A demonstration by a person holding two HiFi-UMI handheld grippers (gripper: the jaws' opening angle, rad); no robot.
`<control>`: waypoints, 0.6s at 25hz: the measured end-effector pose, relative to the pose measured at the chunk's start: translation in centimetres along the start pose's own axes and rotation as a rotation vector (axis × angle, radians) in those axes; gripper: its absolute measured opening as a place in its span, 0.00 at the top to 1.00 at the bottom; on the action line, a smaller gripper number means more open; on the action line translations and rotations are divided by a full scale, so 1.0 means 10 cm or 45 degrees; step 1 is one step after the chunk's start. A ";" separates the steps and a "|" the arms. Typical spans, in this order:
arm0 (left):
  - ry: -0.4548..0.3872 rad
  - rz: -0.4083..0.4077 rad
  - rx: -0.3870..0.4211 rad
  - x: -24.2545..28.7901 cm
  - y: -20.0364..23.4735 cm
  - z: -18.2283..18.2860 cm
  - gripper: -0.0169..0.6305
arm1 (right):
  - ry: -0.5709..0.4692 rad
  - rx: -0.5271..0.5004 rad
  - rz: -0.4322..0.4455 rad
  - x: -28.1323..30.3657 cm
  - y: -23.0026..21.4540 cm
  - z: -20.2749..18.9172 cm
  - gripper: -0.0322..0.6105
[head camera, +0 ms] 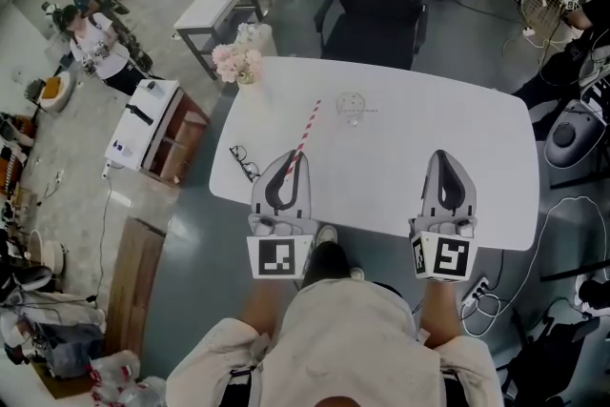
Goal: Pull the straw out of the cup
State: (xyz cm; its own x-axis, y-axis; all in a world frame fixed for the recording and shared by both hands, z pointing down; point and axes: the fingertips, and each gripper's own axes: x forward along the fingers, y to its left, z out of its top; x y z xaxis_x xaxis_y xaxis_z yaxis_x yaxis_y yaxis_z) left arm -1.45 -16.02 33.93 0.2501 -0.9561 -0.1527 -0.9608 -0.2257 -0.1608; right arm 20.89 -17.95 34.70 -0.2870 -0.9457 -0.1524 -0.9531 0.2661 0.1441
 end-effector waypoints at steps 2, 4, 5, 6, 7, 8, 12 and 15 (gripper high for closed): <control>0.006 -0.003 -0.003 0.00 0.00 -0.02 0.94 | 0.005 -0.002 -0.002 0.00 0.00 -0.01 0.95; 0.020 -0.003 -0.006 0.00 -0.01 -0.04 0.94 | 0.006 -0.006 -0.003 0.00 0.00 -0.02 0.95; 0.023 -0.002 -0.008 0.00 -0.01 -0.05 0.94 | 0.006 -0.007 -0.004 -0.01 -0.01 -0.02 0.95; 0.023 -0.003 -0.010 0.00 -0.01 -0.05 0.94 | 0.005 -0.008 -0.006 -0.01 -0.01 -0.02 0.95; 0.020 -0.004 -0.010 0.00 -0.02 -0.05 0.94 | 0.005 -0.008 -0.007 -0.01 -0.01 -0.02 0.95; 0.018 -0.004 -0.011 0.00 -0.02 -0.05 0.94 | 0.005 -0.008 -0.007 -0.02 -0.01 -0.02 0.95; 0.023 -0.011 0.000 -0.02 -0.05 -0.07 0.94 | 0.003 -0.010 -0.004 -0.05 -0.01 -0.02 0.95; 0.030 -0.012 -0.008 -0.03 -0.08 -0.07 0.94 | 0.006 -0.011 -0.002 -0.06 -0.02 -0.02 0.95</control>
